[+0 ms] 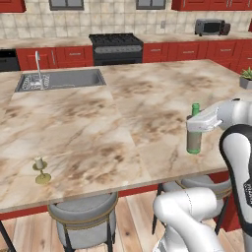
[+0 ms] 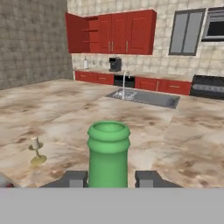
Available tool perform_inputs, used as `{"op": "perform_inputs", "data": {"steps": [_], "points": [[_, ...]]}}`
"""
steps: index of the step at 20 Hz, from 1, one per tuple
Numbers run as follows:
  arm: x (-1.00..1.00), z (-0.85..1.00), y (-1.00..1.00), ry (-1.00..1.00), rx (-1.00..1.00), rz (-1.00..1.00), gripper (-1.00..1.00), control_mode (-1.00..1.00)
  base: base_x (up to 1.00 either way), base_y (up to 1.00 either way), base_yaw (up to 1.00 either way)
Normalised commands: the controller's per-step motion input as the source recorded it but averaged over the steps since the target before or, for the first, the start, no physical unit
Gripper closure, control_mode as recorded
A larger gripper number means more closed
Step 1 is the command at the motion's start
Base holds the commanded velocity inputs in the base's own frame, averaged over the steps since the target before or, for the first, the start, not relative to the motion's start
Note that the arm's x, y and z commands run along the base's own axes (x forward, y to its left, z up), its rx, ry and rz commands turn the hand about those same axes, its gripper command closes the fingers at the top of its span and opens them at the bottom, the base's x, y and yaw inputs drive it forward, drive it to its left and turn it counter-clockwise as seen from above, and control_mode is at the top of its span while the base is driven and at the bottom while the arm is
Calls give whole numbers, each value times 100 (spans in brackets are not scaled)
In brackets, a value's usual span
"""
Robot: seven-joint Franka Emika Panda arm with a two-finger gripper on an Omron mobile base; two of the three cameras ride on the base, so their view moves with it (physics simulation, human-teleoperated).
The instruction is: Get the candle and the beer from the cabinet and move them to the dining counter.
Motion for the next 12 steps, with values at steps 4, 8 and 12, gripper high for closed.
{"op": "perform_inputs", "data": {"steps": [4,8,12], "points": [[79,-33,24,0,2,11,100,-100,0,0,0],[76,-36,23,-2,2,8,100,-100,0,0,0],[53,-44,13,-5,3,9,100,-100,0,0,0]]}}
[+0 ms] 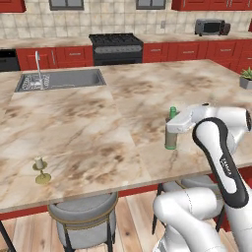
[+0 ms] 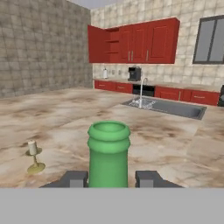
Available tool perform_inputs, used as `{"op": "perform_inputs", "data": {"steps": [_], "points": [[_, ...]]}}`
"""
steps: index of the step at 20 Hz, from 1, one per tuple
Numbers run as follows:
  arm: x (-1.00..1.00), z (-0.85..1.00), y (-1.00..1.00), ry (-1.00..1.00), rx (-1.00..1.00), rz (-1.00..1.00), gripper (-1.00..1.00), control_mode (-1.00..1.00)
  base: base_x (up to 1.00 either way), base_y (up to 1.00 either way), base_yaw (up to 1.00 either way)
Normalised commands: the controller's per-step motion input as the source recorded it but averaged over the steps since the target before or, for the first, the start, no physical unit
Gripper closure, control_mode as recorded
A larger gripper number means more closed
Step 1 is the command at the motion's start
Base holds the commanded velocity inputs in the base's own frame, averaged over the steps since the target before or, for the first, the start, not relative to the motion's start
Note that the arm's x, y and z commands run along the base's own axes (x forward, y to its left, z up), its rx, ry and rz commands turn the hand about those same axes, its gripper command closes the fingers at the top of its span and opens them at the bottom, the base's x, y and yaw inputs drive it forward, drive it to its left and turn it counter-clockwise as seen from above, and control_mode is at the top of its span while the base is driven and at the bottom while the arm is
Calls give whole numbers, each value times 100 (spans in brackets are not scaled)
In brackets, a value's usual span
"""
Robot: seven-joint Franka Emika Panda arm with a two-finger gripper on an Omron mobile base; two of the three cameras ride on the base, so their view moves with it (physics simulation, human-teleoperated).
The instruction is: Get the candle and the beer from the cabinet and move them to the dining counter.
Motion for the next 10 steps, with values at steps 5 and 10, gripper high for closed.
{"op": "perform_inputs", "data": {"steps": [5,10], "points": [[54,-51,22,-2,0,6,100,-100,0,0,0],[27,-29,11,1,1,2,100,-100,0,0,0]]}}
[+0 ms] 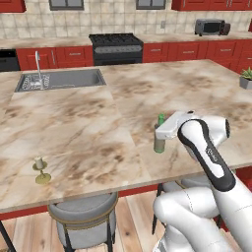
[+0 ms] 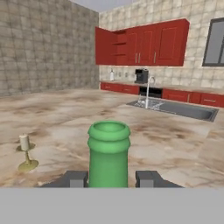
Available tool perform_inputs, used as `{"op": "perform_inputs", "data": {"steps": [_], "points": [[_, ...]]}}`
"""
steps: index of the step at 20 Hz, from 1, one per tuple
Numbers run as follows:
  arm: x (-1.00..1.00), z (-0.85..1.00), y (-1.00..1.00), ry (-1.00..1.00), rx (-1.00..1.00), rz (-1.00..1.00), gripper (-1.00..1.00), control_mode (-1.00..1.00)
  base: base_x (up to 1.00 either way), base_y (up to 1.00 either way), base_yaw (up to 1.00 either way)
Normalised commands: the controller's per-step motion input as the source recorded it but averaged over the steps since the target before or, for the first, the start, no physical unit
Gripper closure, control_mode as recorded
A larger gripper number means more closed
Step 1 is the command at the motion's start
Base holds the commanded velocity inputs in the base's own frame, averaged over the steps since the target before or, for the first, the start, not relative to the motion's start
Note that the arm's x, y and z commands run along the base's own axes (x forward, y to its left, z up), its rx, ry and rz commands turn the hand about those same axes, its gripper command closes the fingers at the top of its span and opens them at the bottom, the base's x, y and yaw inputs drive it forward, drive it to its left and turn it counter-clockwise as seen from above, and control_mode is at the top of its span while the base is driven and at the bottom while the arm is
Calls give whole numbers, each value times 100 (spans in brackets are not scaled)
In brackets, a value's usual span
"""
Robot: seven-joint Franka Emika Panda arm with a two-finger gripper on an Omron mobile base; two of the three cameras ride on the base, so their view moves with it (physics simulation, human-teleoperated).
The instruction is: Get the candle and the beer from the cabinet and move them to the dining counter.
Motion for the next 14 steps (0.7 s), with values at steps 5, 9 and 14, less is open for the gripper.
{"op": "perform_inputs", "data": {"steps": [5,9,14], "points": [[27,-26,0,5,5,0,100,-100,0,0,0],[36,-50,0,0,1,0,100,-100,0,0,0],[30,-55,0,0,0,0,100,-100,0,0,0]]}}
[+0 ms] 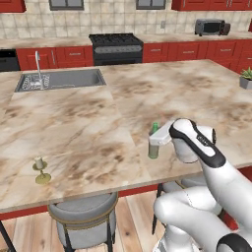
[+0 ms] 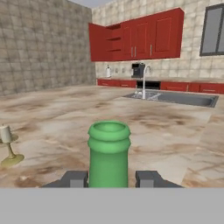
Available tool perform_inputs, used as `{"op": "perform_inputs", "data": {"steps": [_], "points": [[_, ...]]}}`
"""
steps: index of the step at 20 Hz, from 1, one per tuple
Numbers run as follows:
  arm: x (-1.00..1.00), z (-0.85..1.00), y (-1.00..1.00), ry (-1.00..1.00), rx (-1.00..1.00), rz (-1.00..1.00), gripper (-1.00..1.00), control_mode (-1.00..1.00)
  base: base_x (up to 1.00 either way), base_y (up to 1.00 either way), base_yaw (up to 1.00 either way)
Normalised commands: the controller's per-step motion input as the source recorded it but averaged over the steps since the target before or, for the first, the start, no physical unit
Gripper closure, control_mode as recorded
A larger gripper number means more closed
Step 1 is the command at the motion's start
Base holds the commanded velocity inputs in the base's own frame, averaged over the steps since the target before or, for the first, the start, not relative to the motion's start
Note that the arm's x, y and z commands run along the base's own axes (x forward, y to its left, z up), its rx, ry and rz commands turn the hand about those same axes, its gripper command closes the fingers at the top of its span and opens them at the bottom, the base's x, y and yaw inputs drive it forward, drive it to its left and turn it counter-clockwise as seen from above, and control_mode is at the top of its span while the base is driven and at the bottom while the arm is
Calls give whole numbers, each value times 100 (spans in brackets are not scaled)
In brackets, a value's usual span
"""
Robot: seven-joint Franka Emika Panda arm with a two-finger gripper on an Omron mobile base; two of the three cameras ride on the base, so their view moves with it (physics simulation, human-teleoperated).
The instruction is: Get the candle and the beer from the cabinet and move them to the dining counter.
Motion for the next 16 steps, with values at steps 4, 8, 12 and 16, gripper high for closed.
{"op": "perform_inputs", "data": {"steps": [4,8,12,16], "points": [[30,-47,1,0,0,0,100,-100,0,0,0],[32,-43,1,0,0,0,100,-100,0,0,0],[29,-36,0,0,0,0,100,-100,0,0,0],[25,-27,0,0,0,0,100,-100,0,0,0]]}}
